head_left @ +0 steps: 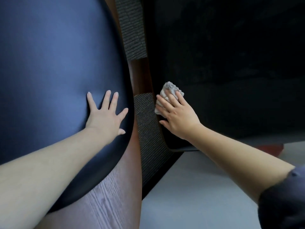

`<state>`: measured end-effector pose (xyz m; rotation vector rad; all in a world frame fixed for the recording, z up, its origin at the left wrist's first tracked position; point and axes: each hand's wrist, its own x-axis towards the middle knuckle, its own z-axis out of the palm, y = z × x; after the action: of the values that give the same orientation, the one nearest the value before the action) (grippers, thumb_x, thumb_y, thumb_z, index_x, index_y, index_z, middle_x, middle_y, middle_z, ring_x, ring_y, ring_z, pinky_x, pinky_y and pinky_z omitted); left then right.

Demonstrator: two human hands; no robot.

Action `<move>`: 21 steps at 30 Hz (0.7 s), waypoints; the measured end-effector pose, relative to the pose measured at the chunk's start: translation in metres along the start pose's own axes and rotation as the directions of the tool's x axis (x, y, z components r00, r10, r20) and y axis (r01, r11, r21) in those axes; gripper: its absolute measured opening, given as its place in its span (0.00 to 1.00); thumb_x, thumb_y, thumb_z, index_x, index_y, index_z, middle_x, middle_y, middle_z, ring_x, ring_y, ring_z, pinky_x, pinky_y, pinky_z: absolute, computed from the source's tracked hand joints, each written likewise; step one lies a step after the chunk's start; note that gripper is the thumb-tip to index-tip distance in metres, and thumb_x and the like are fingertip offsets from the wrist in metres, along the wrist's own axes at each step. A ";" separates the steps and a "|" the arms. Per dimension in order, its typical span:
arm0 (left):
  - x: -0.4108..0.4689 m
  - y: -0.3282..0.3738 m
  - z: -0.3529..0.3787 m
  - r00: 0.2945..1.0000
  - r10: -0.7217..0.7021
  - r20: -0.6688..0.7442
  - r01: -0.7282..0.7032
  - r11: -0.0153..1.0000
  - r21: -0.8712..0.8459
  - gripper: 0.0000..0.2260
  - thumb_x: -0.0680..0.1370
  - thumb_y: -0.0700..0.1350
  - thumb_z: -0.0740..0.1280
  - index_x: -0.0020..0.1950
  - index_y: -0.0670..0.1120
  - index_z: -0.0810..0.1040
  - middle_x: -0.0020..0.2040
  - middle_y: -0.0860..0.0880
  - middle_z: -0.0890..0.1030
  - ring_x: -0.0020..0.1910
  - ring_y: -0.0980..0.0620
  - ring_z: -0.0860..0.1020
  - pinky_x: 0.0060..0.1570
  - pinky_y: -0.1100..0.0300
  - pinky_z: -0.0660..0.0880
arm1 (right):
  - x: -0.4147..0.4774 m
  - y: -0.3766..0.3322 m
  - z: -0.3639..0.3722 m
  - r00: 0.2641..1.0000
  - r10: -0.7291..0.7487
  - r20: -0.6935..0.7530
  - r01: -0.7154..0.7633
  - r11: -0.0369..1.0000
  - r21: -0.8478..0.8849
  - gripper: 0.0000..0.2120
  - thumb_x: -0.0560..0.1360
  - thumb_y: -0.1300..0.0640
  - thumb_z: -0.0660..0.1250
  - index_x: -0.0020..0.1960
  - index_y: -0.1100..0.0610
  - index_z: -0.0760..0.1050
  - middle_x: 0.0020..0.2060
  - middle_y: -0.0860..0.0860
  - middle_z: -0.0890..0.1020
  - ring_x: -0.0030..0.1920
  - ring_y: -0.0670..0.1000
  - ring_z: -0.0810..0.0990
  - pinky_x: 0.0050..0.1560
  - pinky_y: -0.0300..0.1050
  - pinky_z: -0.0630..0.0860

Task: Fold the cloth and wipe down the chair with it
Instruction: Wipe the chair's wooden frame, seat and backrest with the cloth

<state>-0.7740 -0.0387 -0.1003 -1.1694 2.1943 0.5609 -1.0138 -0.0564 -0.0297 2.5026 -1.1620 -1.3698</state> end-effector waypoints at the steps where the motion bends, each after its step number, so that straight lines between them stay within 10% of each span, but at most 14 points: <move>1: -0.005 0.006 0.003 1.000 0.004 0.006 -0.004 1.000 -0.001 0.35 0.79 0.69 0.48 0.79 0.56 0.38 0.78 0.36 0.33 0.77 0.34 0.34 0.65 0.22 0.46 | -0.016 -0.007 0.002 1.000 -0.021 -0.011 0.021 1.000 0.016 0.30 0.77 0.39 0.54 0.74 0.53 0.66 0.76 0.53 0.62 0.76 0.60 0.53 0.75 0.61 0.47; 10: -0.016 0.021 0.008 1.000 -0.019 -0.014 0.019 1.000 -0.013 0.33 0.81 0.66 0.49 0.80 0.55 0.39 0.78 0.35 0.35 0.77 0.34 0.35 0.65 0.22 0.48 | -0.019 -0.053 0.012 0.996 0.008 0.088 0.003 0.992 -0.125 0.34 0.79 0.37 0.47 0.77 0.58 0.56 0.77 0.55 0.55 0.77 0.60 0.44 0.72 0.61 0.33; 21: -0.024 0.034 0.009 0.997 -0.073 0.034 0.075 0.996 -0.039 0.34 0.80 0.66 0.50 0.80 0.55 0.39 0.78 0.36 0.34 0.77 0.35 0.34 0.65 0.22 0.50 | -0.108 -0.059 0.037 0.991 0.094 -0.098 -0.098 0.995 -0.032 0.33 0.77 0.42 0.55 0.77 0.56 0.57 0.78 0.55 0.53 0.77 0.61 0.50 0.75 0.60 0.46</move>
<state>-0.7892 -0.0013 -0.0875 -1.2482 2.1118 0.5912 -1.0413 0.0652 0.0013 2.4237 -1.2088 -1.2216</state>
